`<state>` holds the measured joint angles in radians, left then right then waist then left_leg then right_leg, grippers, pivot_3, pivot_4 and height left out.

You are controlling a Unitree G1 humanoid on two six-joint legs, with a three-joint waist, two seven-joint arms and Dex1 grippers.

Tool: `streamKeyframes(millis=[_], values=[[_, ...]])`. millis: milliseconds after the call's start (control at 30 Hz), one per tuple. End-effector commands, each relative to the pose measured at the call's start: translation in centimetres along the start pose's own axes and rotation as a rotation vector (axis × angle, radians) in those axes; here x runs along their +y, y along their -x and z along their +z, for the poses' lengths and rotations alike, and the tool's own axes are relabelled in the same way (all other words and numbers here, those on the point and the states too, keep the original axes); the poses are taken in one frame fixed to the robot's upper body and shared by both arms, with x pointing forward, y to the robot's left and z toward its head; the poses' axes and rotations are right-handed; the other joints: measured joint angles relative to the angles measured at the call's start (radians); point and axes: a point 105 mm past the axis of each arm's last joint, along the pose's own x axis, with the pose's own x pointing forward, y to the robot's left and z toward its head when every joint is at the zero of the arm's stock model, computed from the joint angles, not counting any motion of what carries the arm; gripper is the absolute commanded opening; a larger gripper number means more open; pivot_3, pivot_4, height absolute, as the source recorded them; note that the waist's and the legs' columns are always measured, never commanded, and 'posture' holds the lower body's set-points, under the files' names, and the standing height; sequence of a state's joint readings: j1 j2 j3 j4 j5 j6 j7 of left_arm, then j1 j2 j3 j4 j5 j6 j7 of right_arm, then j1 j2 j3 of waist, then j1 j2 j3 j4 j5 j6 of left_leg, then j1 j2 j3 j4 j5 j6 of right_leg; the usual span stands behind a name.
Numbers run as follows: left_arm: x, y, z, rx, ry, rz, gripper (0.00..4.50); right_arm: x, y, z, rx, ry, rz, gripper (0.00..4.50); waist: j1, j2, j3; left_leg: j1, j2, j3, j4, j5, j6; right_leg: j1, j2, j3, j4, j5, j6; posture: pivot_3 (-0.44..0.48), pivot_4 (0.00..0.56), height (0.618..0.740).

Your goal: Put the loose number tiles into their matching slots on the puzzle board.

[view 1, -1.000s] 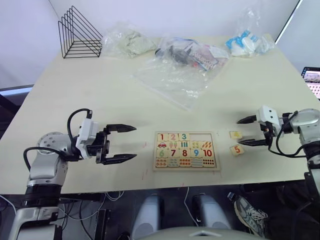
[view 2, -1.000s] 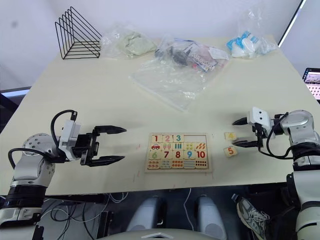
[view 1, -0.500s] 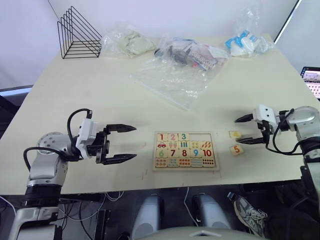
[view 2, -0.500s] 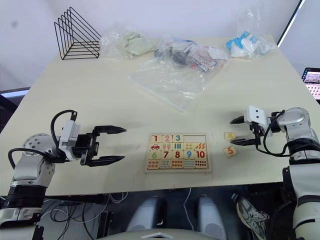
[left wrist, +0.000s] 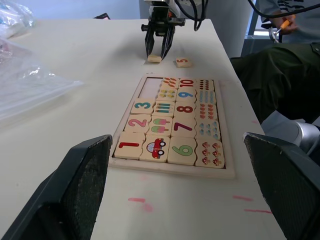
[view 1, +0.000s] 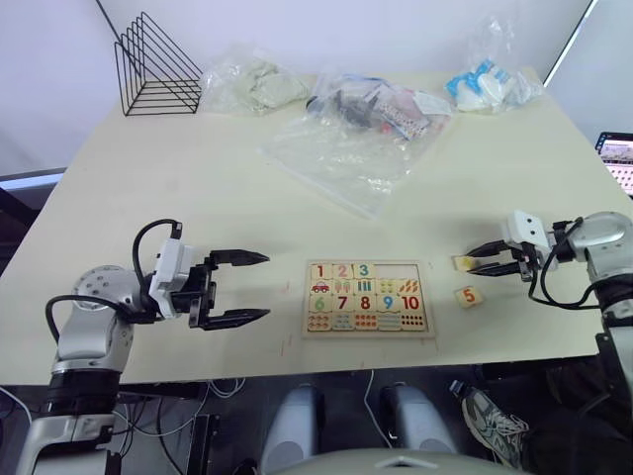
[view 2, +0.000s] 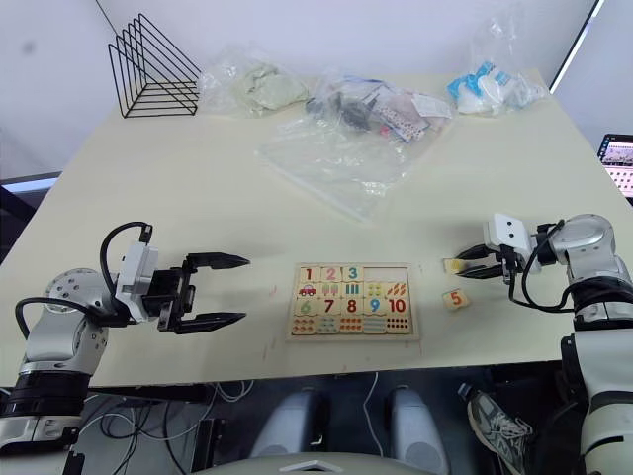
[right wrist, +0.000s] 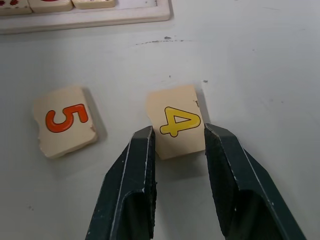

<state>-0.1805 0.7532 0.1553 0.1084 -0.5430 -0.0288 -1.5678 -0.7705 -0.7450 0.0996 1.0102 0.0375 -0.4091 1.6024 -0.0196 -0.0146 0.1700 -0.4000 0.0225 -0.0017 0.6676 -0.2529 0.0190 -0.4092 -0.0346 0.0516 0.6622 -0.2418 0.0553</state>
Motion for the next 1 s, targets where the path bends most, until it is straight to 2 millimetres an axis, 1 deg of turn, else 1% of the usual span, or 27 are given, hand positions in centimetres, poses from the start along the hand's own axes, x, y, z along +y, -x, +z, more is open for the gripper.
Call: streamKeyframes(millis=[33, 167, 300, 433, 533, 633, 733, 800, 1000], values=[[0.0, 0.3, 0.8, -0.003, -0.040, -0.005, 4.50, -0.8, 1.3, 1.9, -0.020, 0.036, -0.053, 0.87, 0.000, 0.000, 0.000, 0.000, 0.000, 0.000, 0.000, 0.000, 0.000, 0.000, 0.000, 0.000, 0.000, 0.000, 0.000, 0.000, 0.150, 0.740], [0.1, 0.2, 0.7, -0.006, -0.042, -0.002, 4.50, -0.7, 1.0, 4.1, 0.014, 0.039, -0.093, 0.87, 0.001, 0.001, 0.000, 0.000, 0.000, -0.001, 0.000, 0.000, 0.000, 0.000, 0.000, 0.000, 0.000, 0.000, 0.000, 0.000, 0.150, 0.740], [0.2, 0.2, 0.6, -0.007, -0.041, -0.008, 4.50, -0.3, 0.3, 6.5, 0.028, 0.004, -0.132, 0.87, 0.003, 0.001, 0.000, 0.000, 0.000, -0.001, 0.000, 0.000, 0.000, 0.000, 0.000, 0.000, 0.000, 0.000, 0.000, 0.000, 0.150, 0.740], [0.2, 0.1, 0.7, -0.009, -0.044, -0.017, 4.50, 0.1, -0.7, 8.2, 0.082, 0.002, -0.163, 0.87, 0.005, 0.001, 0.001, -0.001, 0.000, -0.002, 0.000, 0.000, 0.000, 0.000, 0.000, -0.001, 0.000, 0.000, 0.000, 0.000, 0.150, 0.740], [0.2, 0.1, 0.8, -0.009, -0.045, -0.019, 4.50, 0.4, -1.4, 9.1, 0.124, 0.000, -0.182, 0.87, 0.005, 0.001, 0.000, -0.001, 0.000, -0.002, 0.000, 0.000, 0.000, 0.000, 0.000, -0.001, 0.000, 0.000, 0.000, 0.000, 0.150, 0.740], [0.3, 0.0, 0.8, -0.008, -0.045, -0.021, 4.50, 1.0, -2.3, 10.1, 0.169, 0.013, -0.154, 0.87, 0.005, 0.001, 0.001, -0.001, 0.000, -0.002, 0.000, 0.000, 0.000, -0.001, 0.000, -0.001, 0.000, 0.000, 0.000, 0.000, 0.150, 0.740], [0.3, 0.0, 0.8, -0.007, -0.044, -0.022, 4.50, 1.2, -3.0, 10.5, 0.224, 0.016, -0.138, 0.87, 0.003, 0.001, 0.001, -0.002, 0.000, -0.002, 0.000, 0.000, 0.000, -0.002, 0.000, -0.001, 0.000, 0.000, 0.000, 0.000, 0.150, 0.740], [0.3, 0.1, 0.8, -0.007, -0.043, -0.020, 4.50, 1.6, -3.7, 11.2, 0.236, 0.032, -0.106, 0.87, 0.004, 0.001, 0.001, -0.002, 0.000, -0.002, 0.000, 0.000, 0.000, -0.003, 0.000, -0.002, 0.000, 0.000, 0.000, 0.000, 0.150, 0.740], [0.3, 0.2, 0.7, -0.002, -0.039, -0.017, 4.50, 1.6, -5.0, 12.4, 0.294, 0.038, -0.088, 0.87, 0.003, 0.001, 0.001, -0.004, 0.000, -0.002, 0.001, 0.000, 0.000, -0.004, 0.000, -0.002, 0.000, 0.000, 0.000, 0.000, 0.150, 0.740]])
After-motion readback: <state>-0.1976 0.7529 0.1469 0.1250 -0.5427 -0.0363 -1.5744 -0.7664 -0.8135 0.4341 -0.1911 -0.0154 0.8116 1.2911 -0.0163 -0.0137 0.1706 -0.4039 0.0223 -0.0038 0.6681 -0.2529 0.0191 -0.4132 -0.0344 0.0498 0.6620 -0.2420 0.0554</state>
